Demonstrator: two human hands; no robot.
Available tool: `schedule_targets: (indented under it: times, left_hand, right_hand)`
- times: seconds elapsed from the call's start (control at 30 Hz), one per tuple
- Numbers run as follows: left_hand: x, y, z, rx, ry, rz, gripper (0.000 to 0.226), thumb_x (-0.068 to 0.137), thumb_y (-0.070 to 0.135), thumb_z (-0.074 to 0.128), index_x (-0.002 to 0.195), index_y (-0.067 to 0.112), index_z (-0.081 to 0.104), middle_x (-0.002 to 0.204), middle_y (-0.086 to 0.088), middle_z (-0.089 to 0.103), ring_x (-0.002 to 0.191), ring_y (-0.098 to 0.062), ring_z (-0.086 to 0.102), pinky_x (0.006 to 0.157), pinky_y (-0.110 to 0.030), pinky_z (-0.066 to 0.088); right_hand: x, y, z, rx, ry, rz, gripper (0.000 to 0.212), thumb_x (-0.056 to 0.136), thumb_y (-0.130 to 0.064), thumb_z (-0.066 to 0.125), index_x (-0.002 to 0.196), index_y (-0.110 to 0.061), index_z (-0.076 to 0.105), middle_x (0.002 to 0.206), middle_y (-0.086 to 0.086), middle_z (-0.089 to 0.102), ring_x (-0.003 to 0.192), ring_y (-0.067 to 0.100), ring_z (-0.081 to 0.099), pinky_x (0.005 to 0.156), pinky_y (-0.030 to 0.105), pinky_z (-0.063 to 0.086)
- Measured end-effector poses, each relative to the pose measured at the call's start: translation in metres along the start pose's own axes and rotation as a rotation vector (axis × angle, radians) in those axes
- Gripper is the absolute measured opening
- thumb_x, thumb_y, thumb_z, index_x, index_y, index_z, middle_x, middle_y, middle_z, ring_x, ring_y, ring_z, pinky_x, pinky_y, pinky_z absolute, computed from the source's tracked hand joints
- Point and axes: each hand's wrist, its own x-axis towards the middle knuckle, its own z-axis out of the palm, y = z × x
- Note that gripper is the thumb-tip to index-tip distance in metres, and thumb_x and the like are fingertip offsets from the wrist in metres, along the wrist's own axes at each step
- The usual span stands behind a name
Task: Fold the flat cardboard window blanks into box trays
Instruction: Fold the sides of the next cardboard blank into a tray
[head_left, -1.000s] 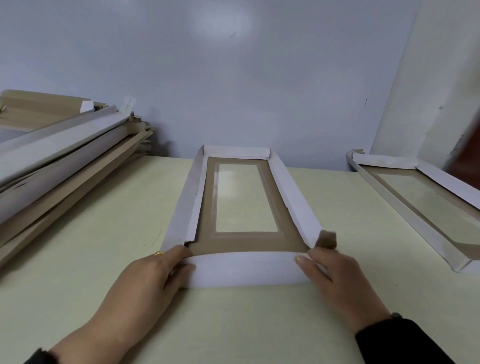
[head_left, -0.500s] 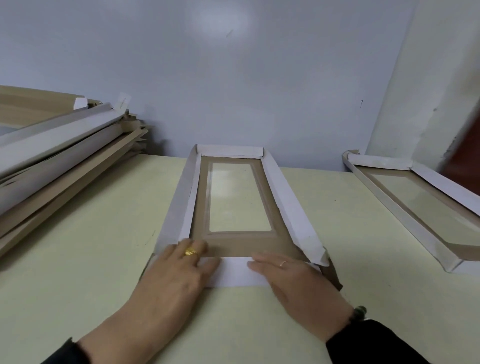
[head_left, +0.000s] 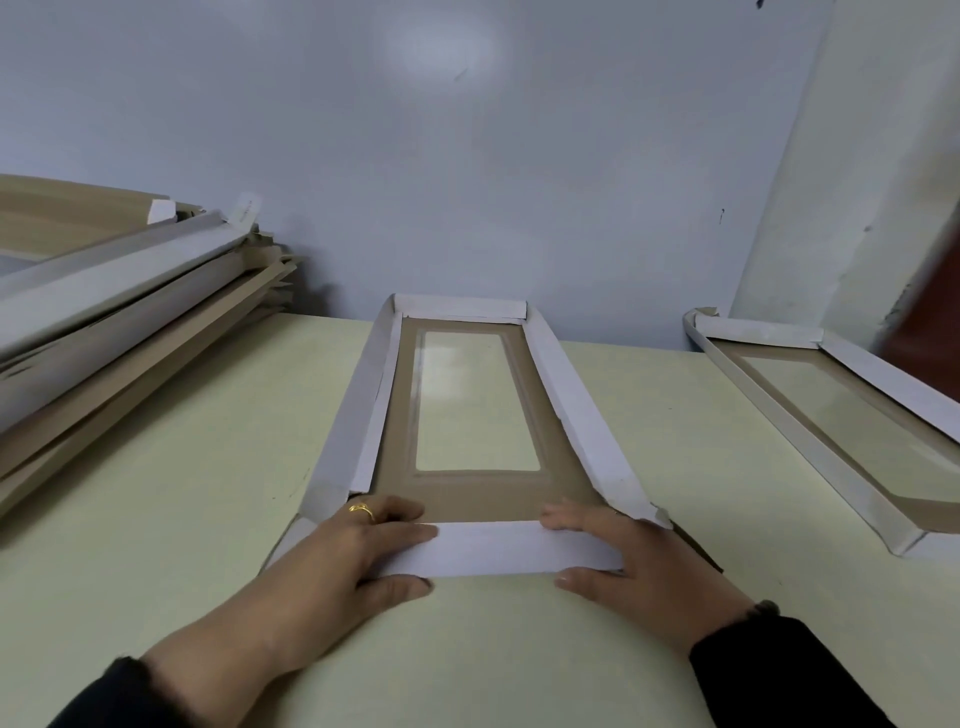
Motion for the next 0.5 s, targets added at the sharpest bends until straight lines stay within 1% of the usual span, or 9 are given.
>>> schedule_targets:
  times: [0.1, 0.17, 0.23, 0.3, 0.33, 0.4, 0.43, 0.47, 0.5]
  left_hand:
    - [-0.004, -0.001, -0.003, 0.002, 0.067, -0.004, 0.041, 0.088, 0.044, 0.053, 0.128, 0.037, 0.049, 0.117, 0.025, 0.033, 0.107, 0.017, 0.031, 0.087, 0.003, 0.024]
    - [-0.006, 0.001, -0.009, 0.0, 0.085, -0.015, 0.039, 0.086, 0.05, 0.046, 0.121, 0.036, 0.057, 0.105, 0.019, 0.041, 0.097, 0.009, 0.04, 0.084, -0.009, 0.035]
    - [-0.005, 0.003, -0.014, -0.048, 0.11, -0.025, 0.039, 0.082, 0.051, 0.038, 0.103, 0.034, 0.066, 0.094, 0.008, 0.048, 0.086, 0.001, 0.047, 0.077, -0.015, 0.04]
    - [-0.004, 0.004, -0.016, -0.096, 0.177, -0.054, 0.025, 0.088, 0.042, 0.04, 0.087, 0.038, 0.065, 0.084, 0.005, 0.053, 0.081, -0.002, 0.051, 0.07, -0.012, 0.039]
    - [-0.003, 0.003, -0.016, -0.095, 0.22, -0.068, 0.022, 0.092, 0.035, 0.043, 0.089, 0.038, 0.065, 0.083, 0.008, 0.057, 0.082, -0.001, 0.052, 0.071, -0.011, 0.039]
    - [-0.001, 0.004, -0.014, 0.016, 0.274, -0.115, 0.025, 0.096, 0.019, 0.046, 0.104, 0.033, 0.065, 0.088, 0.011, 0.061, 0.086, -0.002, 0.055, 0.076, -0.018, 0.042]
    - [0.0, 0.007, -0.013, 0.156, 0.293, -0.113, 0.03, 0.094, 0.012, 0.044, 0.108, 0.03, 0.065, 0.086, 0.01, 0.063, 0.086, -0.009, 0.058, 0.075, -0.022, 0.041]
    - [0.002, 0.009, -0.011, 0.279, 0.282, -0.078, 0.033, 0.09, 0.008, 0.043, 0.107, 0.025, 0.066, 0.081, 0.008, 0.063, 0.081, -0.016, 0.06, 0.073, -0.024, 0.038]
    - [0.004, 0.014, -0.01, 0.361, 0.278, -0.025, 0.034, 0.084, 0.012, 0.041, 0.103, 0.021, 0.068, 0.075, 0.007, 0.062, 0.075, -0.019, 0.061, 0.072, -0.025, 0.036]
  right_hand:
    - [0.0, -0.001, 0.0, 0.0, 0.036, -0.016, 0.029, 0.081, -0.041, 0.064, 0.108, -0.042, 0.055, 0.116, -0.043, 0.043, 0.112, -0.017, 0.043, 0.094, 0.008, 0.033]
    - [0.001, -0.002, 0.0, 0.07, 0.108, -0.049, 0.017, 0.082, -0.031, 0.067, 0.098, -0.031, 0.065, 0.109, -0.031, 0.056, 0.103, -0.012, 0.052, 0.09, 0.01, 0.039]
    - [0.003, -0.002, 0.0, 0.107, 0.17, -0.11, 0.009, 0.084, -0.02, 0.065, 0.09, -0.016, 0.071, 0.093, -0.015, 0.065, 0.089, -0.002, 0.059, 0.081, 0.013, 0.044]
    - [0.004, -0.005, 0.001, 0.067, 0.196, -0.125, 0.016, 0.089, -0.019, 0.059, 0.079, -0.011, 0.069, 0.079, -0.006, 0.059, 0.075, 0.006, 0.057, 0.073, 0.022, 0.045]
    - [0.005, -0.006, 0.001, 0.036, 0.215, -0.13, 0.023, 0.091, -0.019, 0.056, 0.07, -0.015, 0.064, 0.073, -0.006, 0.053, 0.068, 0.007, 0.053, 0.068, 0.025, 0.042]
    - [0.008, -0.009, 0.001, -0.043, 0.275, -0.138, 0.036, 0.092, -0.018, 0.054, 0.058, -0.028, 0.046, 0.063, -0.009, 0.04, 0.059, 0.006, 0.042, 0.059, 0.025, 0.035]
    - [0.011, -0.011, 0.002, -0.079, 0.297, -0.14, 0.036, 0.092, -0.016, 0.054, 0.059, -0.027, 0.046, 0.061, -0.01, 0.037, 0.059, 0.007, 0.042, 0.059, 0.027, 0.036]
    - [0.013, -0.013, 0.003, -0.112, 0.317, -0.142, 0.03, 0.091, -0.014, 0.055, 0.062, -0.021, 0.054, 0.061, -0.01, 0.041, 0.06, 0.013, 0.047, 0.059, 0.031, 0.039]
    - [0.015, -0.014, 0.004, -0.16, 0.348, -0.15, 0.021, 0.09, -0.011, 0.057, 0.07, -0.013, 0.063, 0.062, -0.006, 0.049, 0.062, 0.019, 0.053, 0.06, 0.034, 0.042]
